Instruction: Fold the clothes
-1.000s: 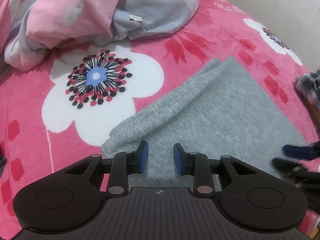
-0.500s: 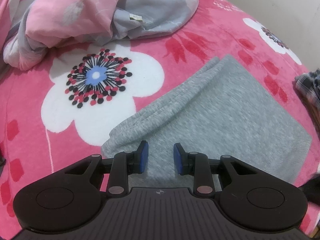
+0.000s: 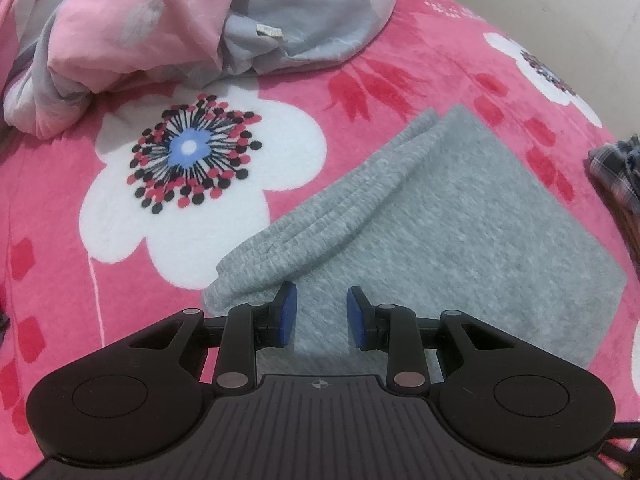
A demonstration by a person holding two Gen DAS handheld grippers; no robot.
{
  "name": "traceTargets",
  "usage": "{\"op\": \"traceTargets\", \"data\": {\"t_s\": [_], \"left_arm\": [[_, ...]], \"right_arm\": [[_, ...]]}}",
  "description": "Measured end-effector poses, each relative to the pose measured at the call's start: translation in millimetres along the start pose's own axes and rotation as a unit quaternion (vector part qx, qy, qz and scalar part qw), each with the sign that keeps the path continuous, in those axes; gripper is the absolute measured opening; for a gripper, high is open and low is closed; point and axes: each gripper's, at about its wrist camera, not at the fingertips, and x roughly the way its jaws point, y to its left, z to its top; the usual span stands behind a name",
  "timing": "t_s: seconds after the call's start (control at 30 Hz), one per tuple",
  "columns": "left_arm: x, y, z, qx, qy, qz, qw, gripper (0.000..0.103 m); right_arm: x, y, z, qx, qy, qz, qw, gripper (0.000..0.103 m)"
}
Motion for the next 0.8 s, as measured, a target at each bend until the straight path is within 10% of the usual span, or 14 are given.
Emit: {"op": "traceTargets", "data": {"t_s": [0.47,0.8], "left_arm": [[-33.0,16.4,-22.0,0.015,-0.083,-0.035,0.9958,0.038],[-66.6,3.7,-94.5,0.061,-0.074,-0.086,0.9917,0.038]], "right_arm": [[-43.8,2.3,-3.3,0.037,-0.038,0.013,0.999,0.025],[-85.1,-84.3,-16.2,0.111,-0.103,-0.097,0.984,0.025]]}}
